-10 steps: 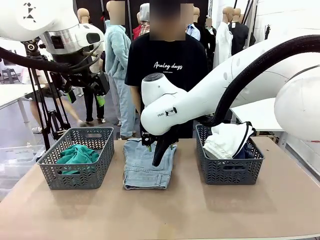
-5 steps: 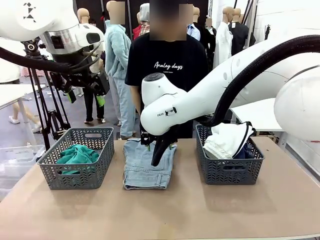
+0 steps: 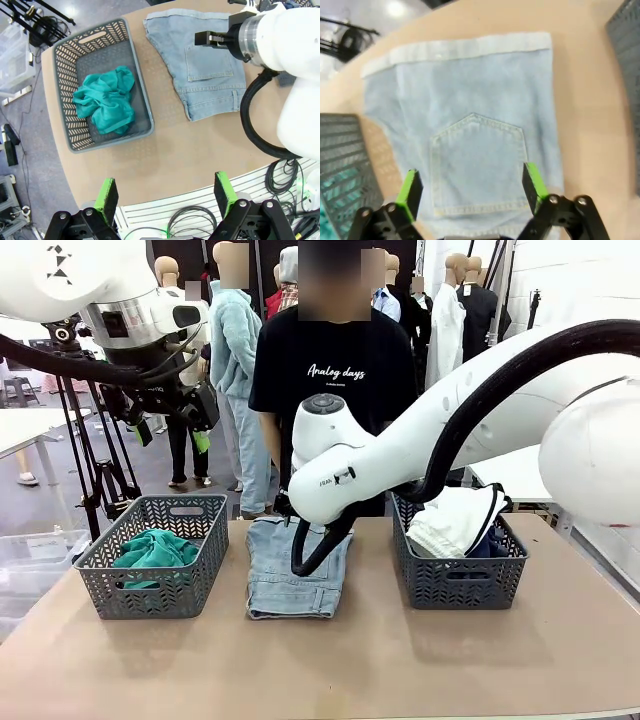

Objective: Sort the tops and bottoms.
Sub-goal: Lift clothes from the center of the table with your right hand.

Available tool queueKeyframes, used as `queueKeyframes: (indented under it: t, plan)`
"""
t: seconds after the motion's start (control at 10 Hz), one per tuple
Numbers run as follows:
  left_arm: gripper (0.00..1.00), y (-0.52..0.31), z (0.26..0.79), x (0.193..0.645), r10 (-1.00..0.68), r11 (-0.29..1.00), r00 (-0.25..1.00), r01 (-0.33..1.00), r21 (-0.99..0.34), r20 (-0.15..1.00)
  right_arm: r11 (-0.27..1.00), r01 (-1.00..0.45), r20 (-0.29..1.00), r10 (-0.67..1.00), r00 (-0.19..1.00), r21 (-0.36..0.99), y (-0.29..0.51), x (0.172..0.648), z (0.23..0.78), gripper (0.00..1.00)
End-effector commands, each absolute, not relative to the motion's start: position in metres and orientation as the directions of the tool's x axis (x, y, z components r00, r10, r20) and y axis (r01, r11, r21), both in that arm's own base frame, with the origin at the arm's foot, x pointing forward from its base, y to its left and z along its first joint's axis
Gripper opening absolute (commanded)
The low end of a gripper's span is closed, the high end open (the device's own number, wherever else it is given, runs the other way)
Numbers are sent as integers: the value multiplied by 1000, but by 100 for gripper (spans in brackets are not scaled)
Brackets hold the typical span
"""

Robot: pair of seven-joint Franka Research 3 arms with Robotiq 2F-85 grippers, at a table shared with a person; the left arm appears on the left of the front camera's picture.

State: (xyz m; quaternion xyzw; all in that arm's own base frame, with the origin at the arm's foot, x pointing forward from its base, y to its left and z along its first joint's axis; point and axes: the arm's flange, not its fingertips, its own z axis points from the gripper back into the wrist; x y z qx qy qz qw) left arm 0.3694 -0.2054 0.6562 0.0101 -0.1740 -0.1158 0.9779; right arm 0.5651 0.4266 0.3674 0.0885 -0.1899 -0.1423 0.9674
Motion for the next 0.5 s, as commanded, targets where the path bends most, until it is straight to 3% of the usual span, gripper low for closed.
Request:
queueKeyframes:
  t: [0.0,0.4]
  plan:
    - [100,-203,658,370,-227,974,915,220,59,334,945,293,388,-328,861,147,448,570,351,100]
    - [100,-203,658,370,-227,974,915,220,59,334,962,268,368,-266,891,46,477,588,336,100]
